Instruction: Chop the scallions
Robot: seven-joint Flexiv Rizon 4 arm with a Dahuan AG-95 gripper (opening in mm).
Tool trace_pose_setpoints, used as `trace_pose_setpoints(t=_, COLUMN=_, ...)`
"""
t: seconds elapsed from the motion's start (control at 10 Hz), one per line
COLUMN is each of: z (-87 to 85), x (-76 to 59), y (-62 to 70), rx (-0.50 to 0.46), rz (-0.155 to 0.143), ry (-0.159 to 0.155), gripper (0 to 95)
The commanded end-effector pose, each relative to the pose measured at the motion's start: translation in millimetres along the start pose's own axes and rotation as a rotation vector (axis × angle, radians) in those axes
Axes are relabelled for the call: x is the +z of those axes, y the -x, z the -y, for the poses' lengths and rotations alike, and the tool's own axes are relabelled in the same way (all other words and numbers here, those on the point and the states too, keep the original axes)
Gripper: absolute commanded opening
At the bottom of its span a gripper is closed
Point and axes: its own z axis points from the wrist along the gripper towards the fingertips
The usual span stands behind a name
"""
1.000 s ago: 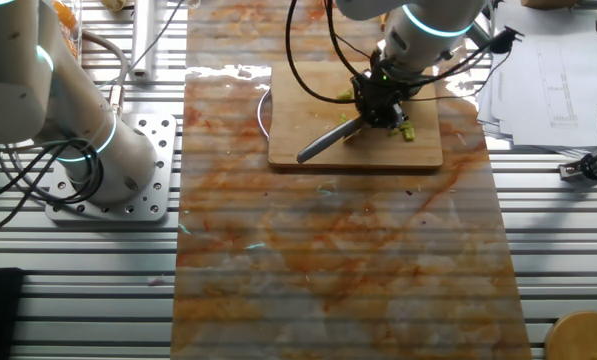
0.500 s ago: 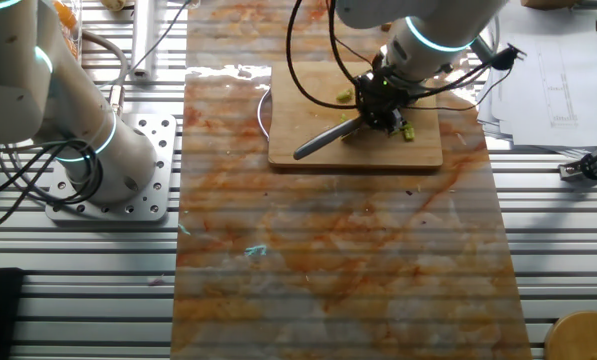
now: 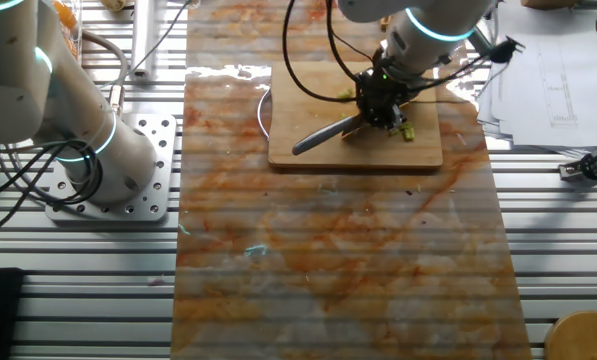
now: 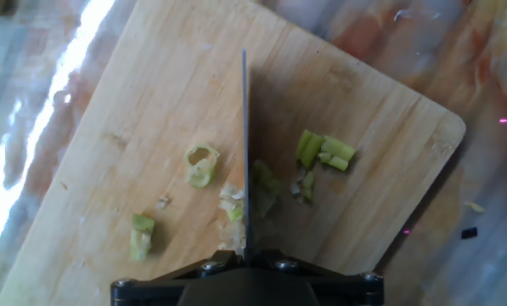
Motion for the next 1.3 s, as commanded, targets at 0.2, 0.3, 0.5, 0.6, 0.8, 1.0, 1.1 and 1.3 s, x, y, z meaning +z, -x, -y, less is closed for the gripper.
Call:
trace_pose_setpoints(t=0.2, z=1.7, x=3.5, y=0.0, rx=-0.026, rz=0.008, ry=-0.012, gripper=0.0)
trace_pose_setpoints(t=0.3, z=1.7, x=3.5, y=0.0, rx=-0.026, rz=0.008, ry=-0.013, gripper=0.0)
trace_pose_setpoints(t=0.5, z=18.2, x=-0.1, y=-2.5, rx=-0.019, rz=0.019, ry=0.000, gripper=0.0)
trace_pose_setpoints(t=0.6, z=15.5, x=-2.4, y=-0.4, rx=-0.006, rz=0.020, ry=0.006, gripper=0.0)
trace_pose_setpoints(t=0.8, z=4.6, x=-9.0, y=7.7, rx=0.014, rz=0.007, ry=-0.017, gripper=0.0)
trace_pose_setpoints(t=1.0, z=-6.8, x=-4.7, y=11.8, rx=0.033, rz=0.030, ry=0.002, gripper=0.0)
trace_pose_setpoints(t=1.1, z=-18.0, x=-12.2, y=12.2, rx=0.045, rz=0.028, ry=-0.002, gripper=0.0)
trace_pose_setpoints(t=1.3, z=-28.5, x=-31.9, y=10.2, rx=0.064, rz=0.022, ry=-0.004, gripper=0.0)
